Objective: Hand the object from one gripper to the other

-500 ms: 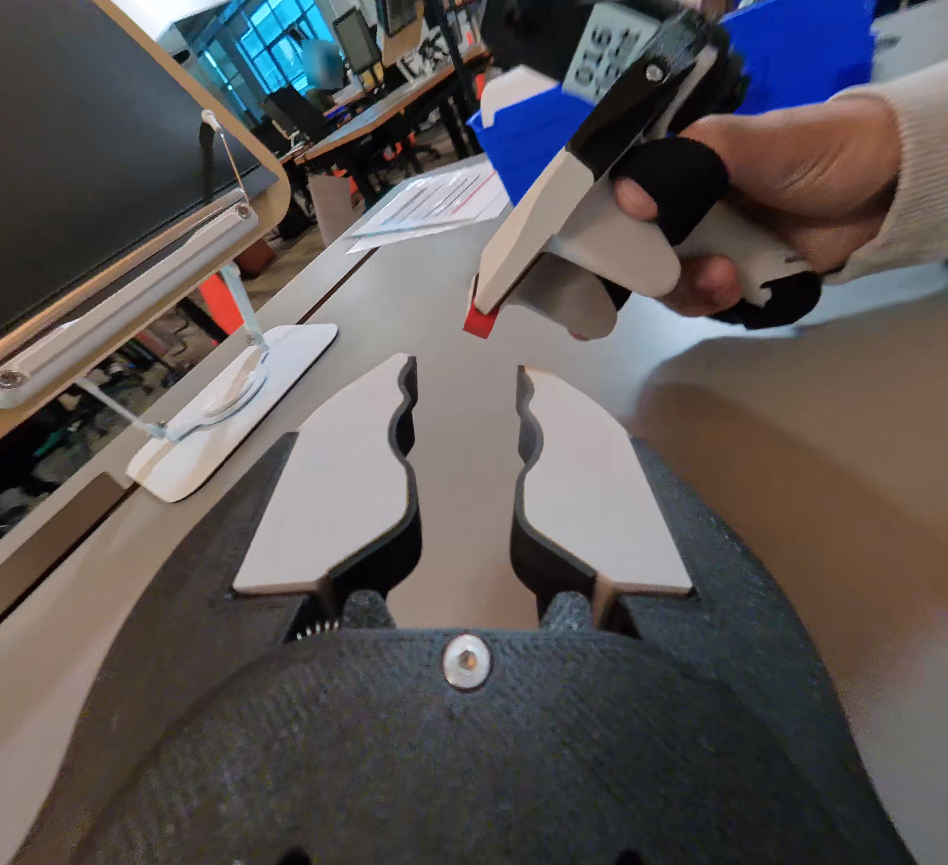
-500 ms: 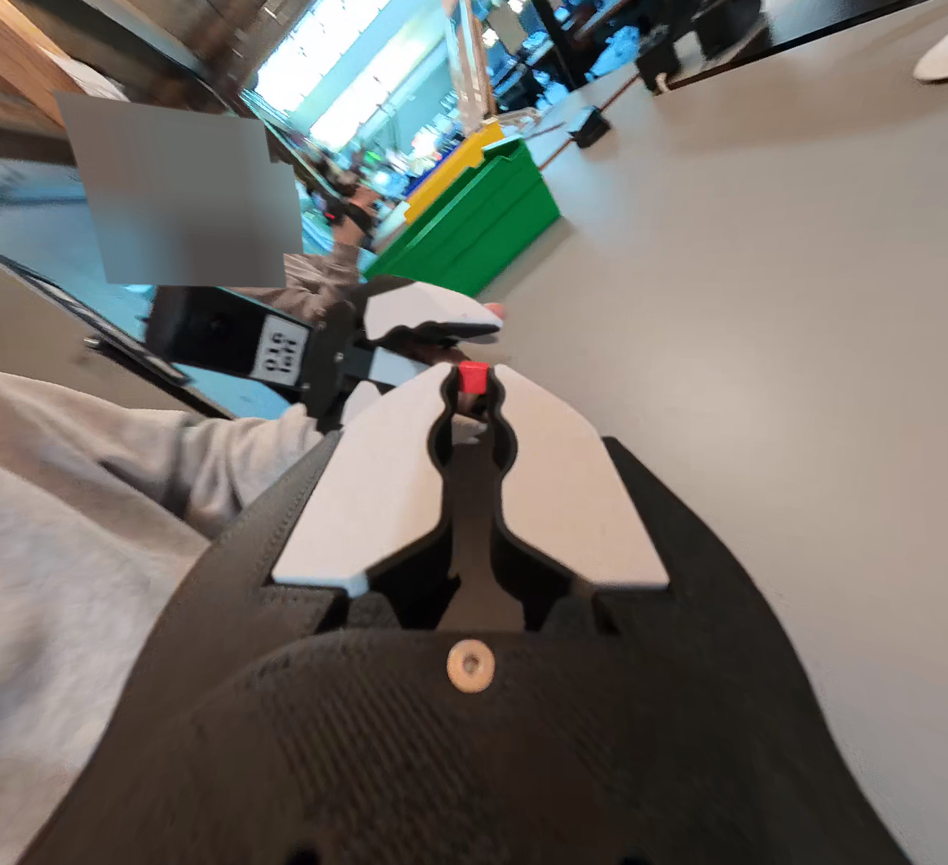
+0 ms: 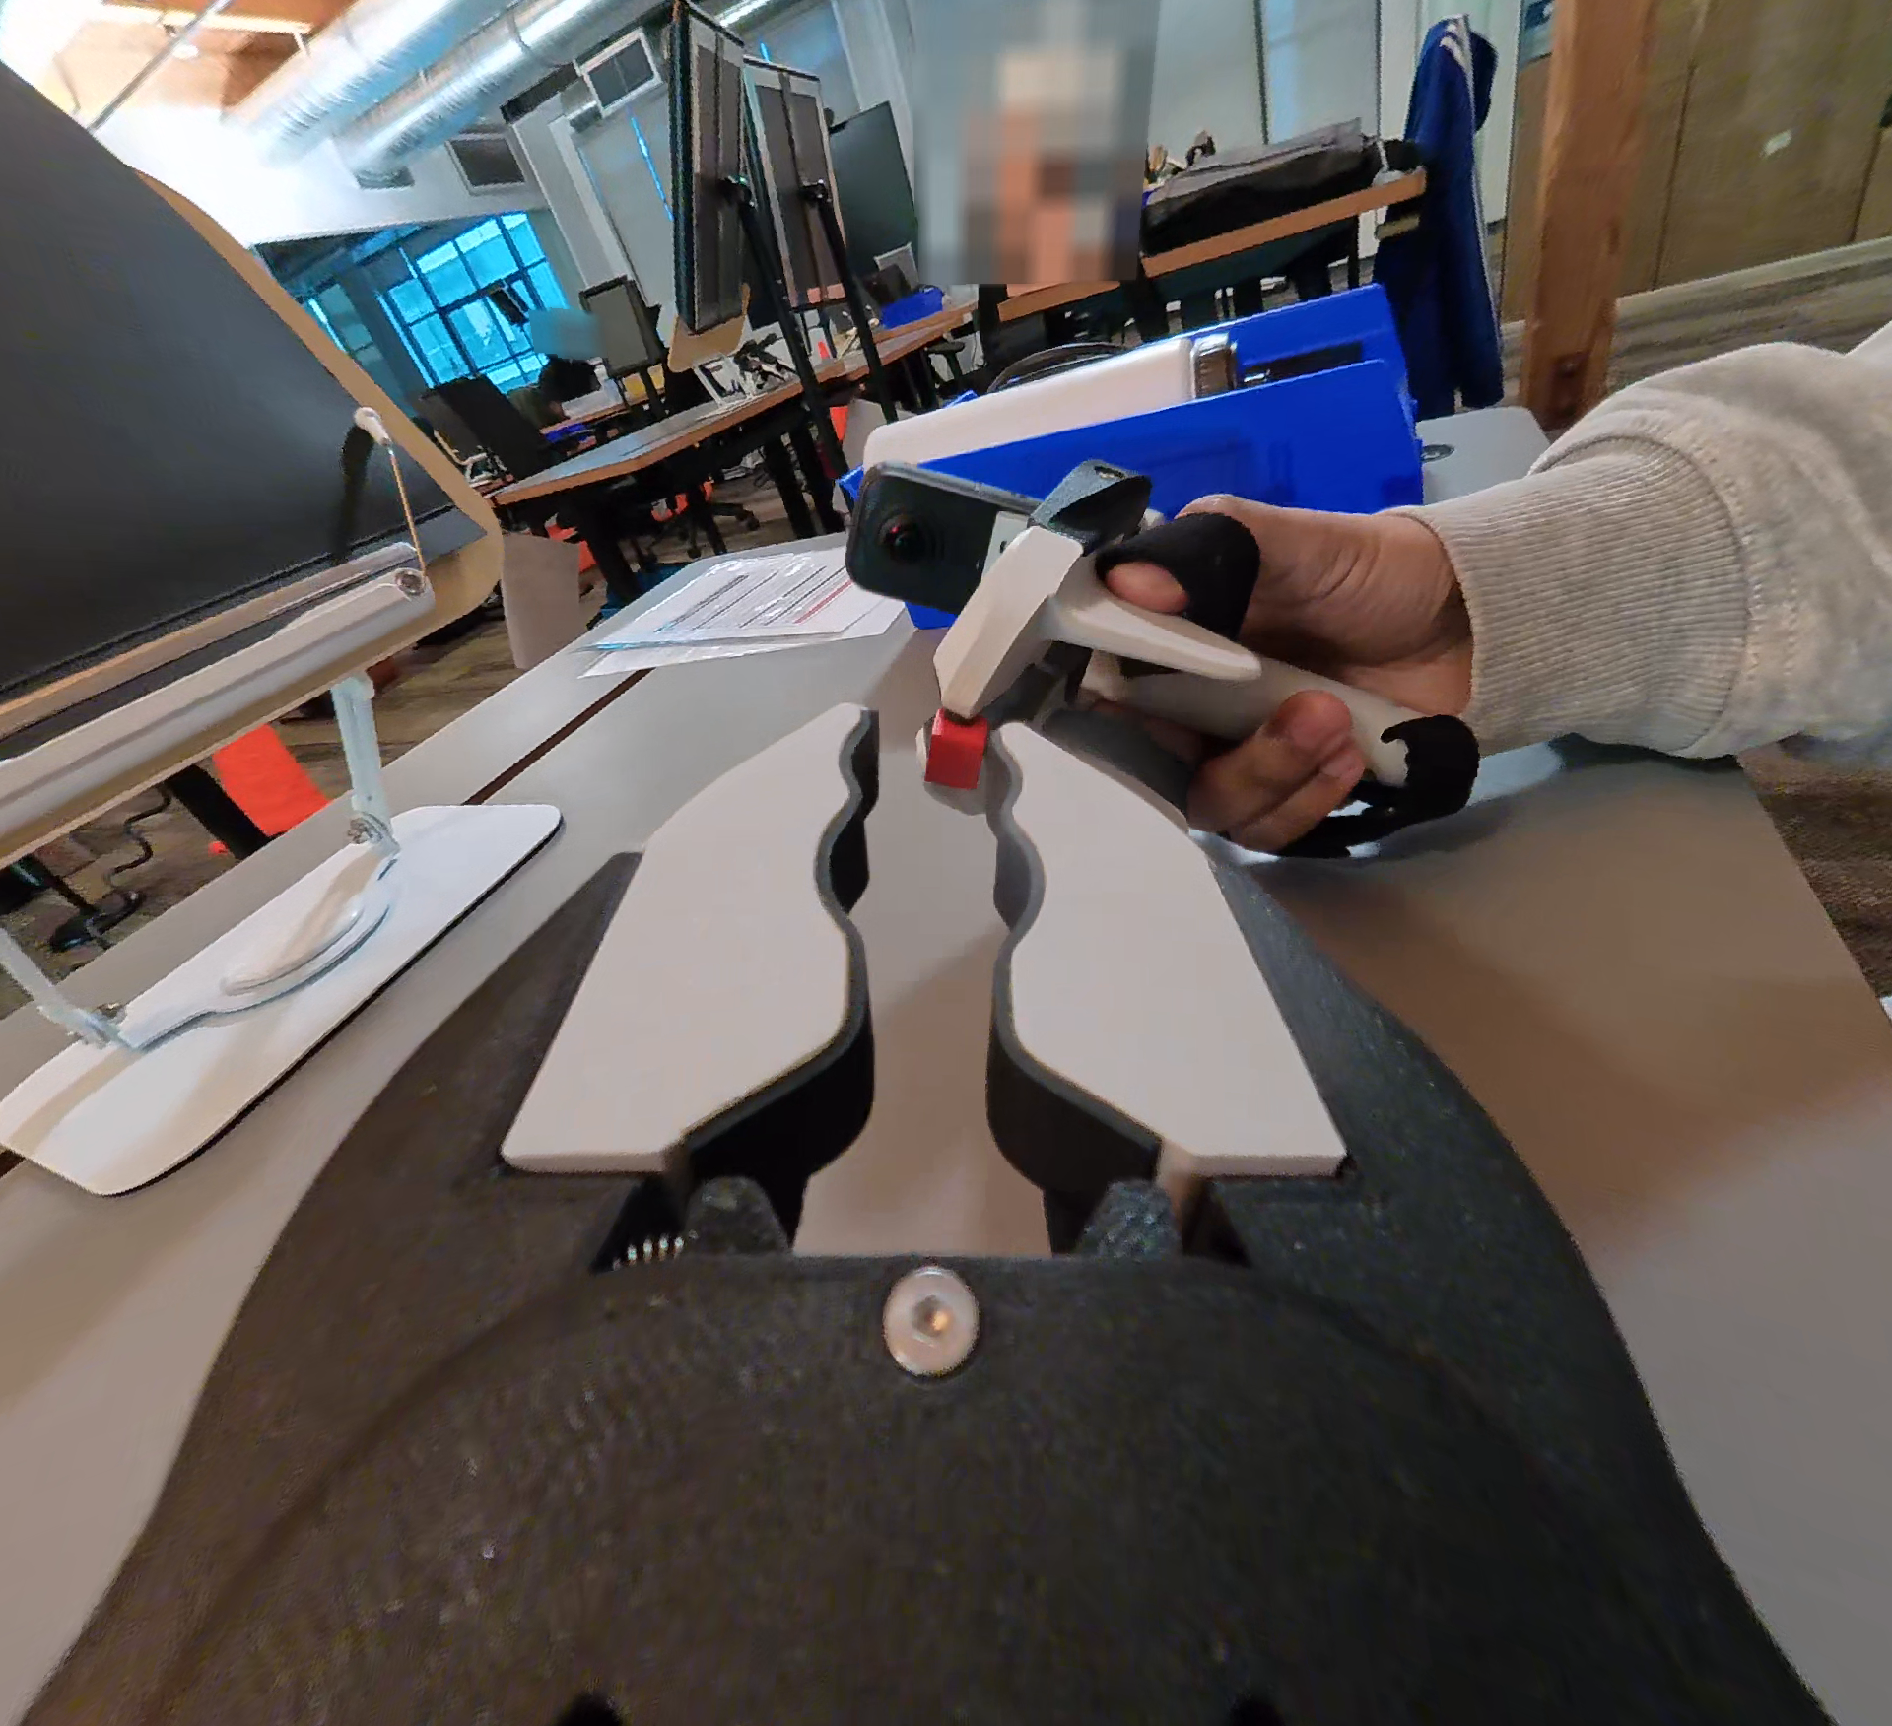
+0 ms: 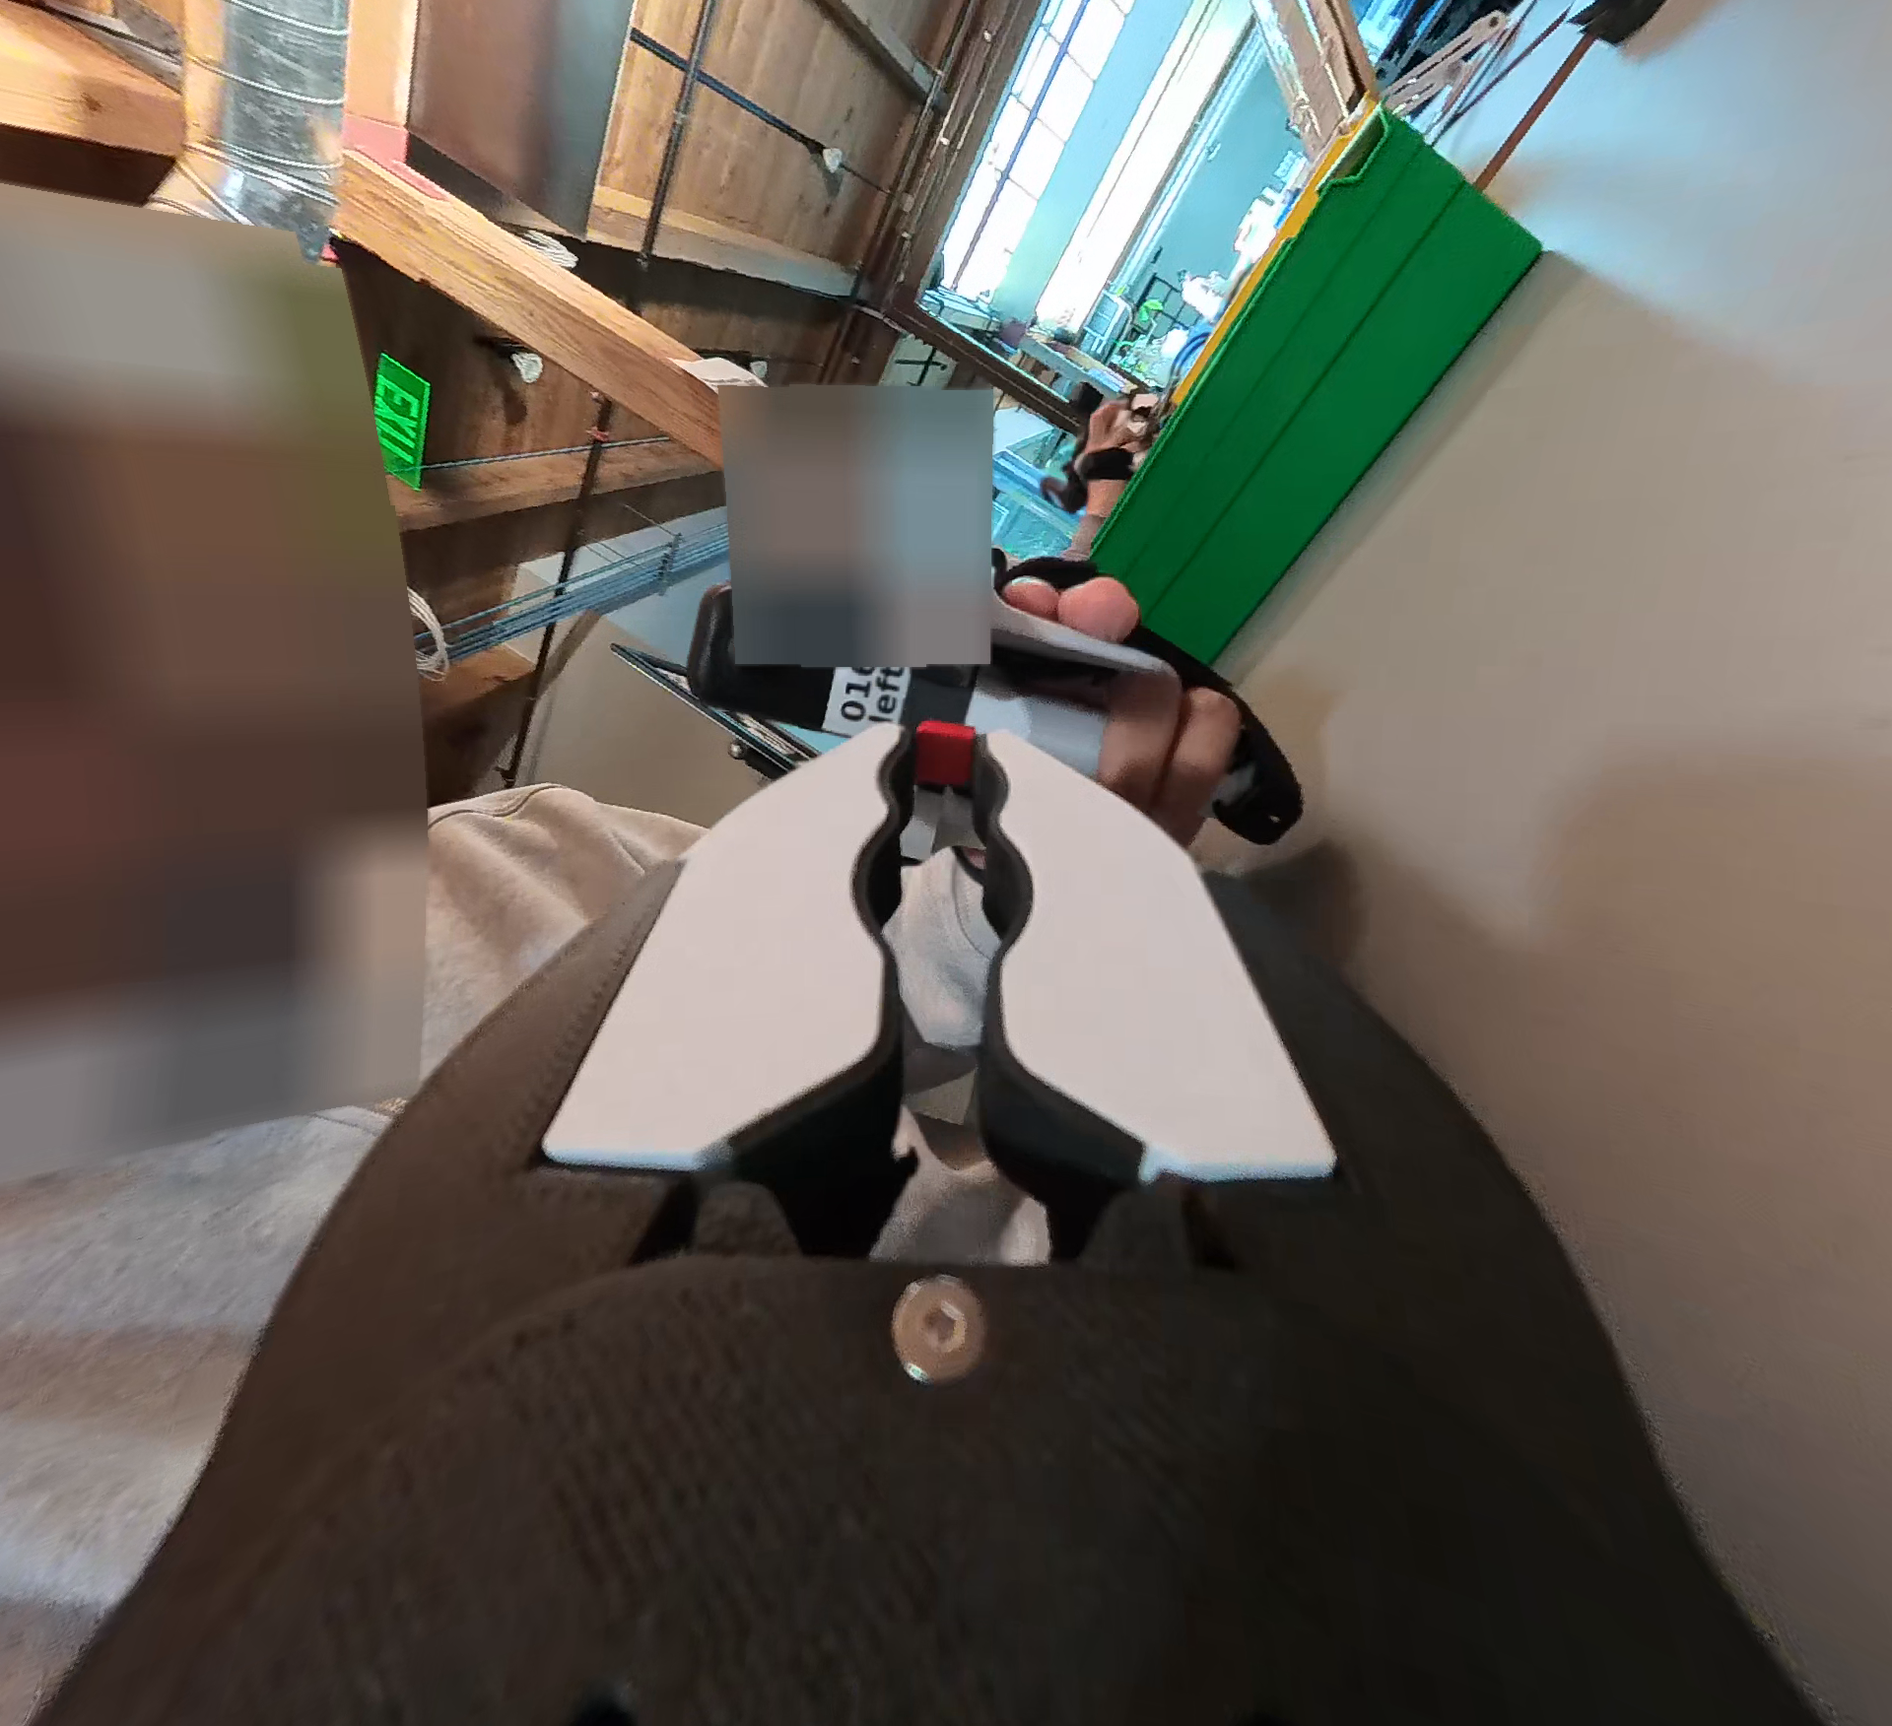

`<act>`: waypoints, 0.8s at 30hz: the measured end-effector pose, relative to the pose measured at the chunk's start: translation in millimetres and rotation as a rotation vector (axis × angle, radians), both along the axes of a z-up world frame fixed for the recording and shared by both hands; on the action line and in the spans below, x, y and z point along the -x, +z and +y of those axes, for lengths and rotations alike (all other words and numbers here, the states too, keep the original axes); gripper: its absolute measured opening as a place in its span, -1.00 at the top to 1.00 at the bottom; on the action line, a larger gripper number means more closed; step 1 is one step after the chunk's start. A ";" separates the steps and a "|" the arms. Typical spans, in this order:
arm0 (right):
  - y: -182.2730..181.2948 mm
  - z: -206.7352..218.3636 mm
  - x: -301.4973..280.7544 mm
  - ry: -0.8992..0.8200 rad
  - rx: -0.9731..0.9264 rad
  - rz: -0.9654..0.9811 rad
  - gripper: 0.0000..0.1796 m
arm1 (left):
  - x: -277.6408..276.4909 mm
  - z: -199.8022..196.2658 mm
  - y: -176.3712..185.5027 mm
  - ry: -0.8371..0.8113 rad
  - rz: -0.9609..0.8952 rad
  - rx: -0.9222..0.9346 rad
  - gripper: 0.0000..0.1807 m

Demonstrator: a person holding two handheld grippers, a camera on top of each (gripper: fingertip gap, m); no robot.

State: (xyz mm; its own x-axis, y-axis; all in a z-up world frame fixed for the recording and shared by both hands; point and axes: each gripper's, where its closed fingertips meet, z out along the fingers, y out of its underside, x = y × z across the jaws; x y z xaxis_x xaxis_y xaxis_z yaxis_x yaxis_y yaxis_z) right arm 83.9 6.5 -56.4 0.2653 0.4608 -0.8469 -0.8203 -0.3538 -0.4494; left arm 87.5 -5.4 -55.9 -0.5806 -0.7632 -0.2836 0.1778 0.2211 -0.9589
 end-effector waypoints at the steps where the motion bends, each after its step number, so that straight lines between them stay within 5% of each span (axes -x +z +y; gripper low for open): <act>1: 0.7 -0.2 -0.3 0.002 -0.004 0.012 0.88 | 0.5 -0.4 0.0 -0.006 0.003 0.001 0.79; 24: 2.1 -0.2 3.0 0.053 -0.012 0.106 0.88 | 3.4 -5.1 0.0 -0.044 0.016 0.010 0.87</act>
State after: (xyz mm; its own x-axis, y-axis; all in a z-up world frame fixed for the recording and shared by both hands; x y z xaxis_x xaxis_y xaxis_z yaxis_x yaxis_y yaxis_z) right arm 80.9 6.4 -54.3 0.1495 0.4824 -0.8631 -0.8440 -0.3925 -0.3655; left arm 84.1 -10.5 -55.9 -0.6182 -0.7396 -0.2662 0.1715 0.2036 -0.9639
